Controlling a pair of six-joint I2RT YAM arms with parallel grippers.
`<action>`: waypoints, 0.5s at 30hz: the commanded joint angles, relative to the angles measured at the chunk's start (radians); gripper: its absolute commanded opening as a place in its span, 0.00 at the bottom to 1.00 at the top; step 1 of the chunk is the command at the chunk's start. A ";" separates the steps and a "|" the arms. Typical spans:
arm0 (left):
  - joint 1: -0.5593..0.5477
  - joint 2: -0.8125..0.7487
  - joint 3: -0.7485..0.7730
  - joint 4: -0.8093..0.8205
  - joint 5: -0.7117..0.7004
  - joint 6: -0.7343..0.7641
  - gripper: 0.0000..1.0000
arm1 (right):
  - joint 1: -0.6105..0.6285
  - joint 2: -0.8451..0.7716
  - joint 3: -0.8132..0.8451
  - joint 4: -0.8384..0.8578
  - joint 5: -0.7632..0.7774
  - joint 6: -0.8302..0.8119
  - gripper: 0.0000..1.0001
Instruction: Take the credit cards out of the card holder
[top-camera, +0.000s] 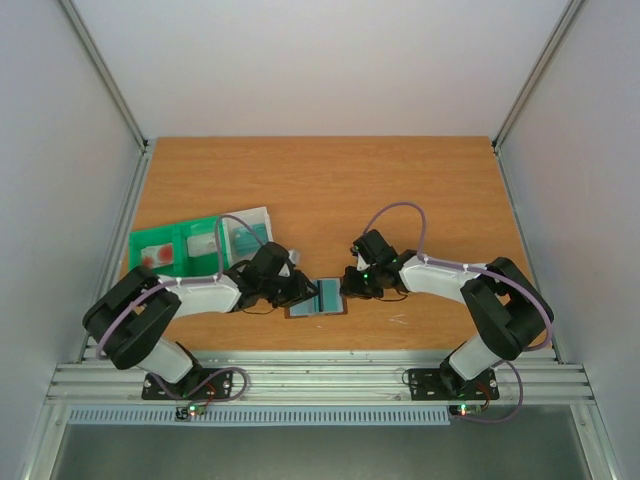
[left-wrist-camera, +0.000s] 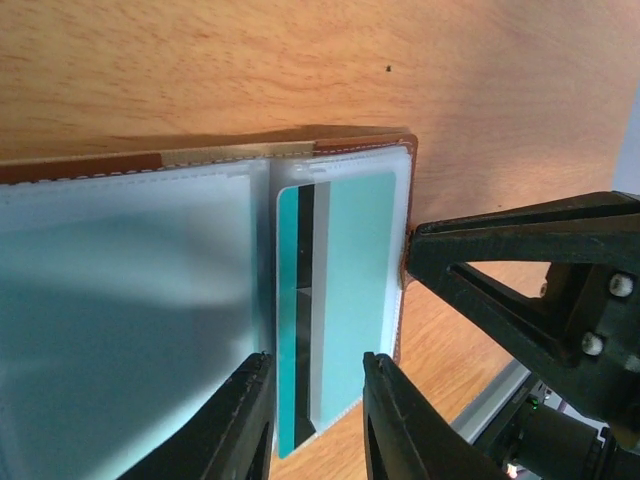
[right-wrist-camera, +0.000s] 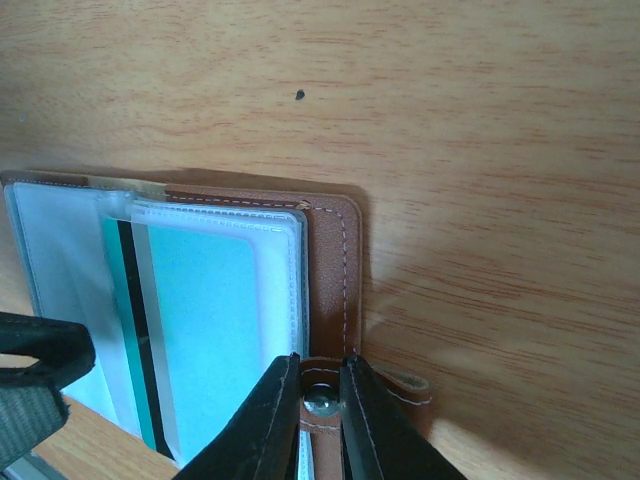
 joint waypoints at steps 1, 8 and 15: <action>0.001 0.040 -0.007 0.085 -0.002 -0.016 0.25 | 0.008 0.016 -0.028 -0.003 0.009 -0.005 0.12; 0.000 0.066 -0.010 0.090 -0.029 -0.033 0.21 | 0.006 0.013 -0.035 0.007 0.004 -0.002 0.12; 0.000 0.089 -0.009 0.121 -0.015 -0.050 0.20 | 0.006 0.014 -0.037 0.016 -0.001 0.004 0.11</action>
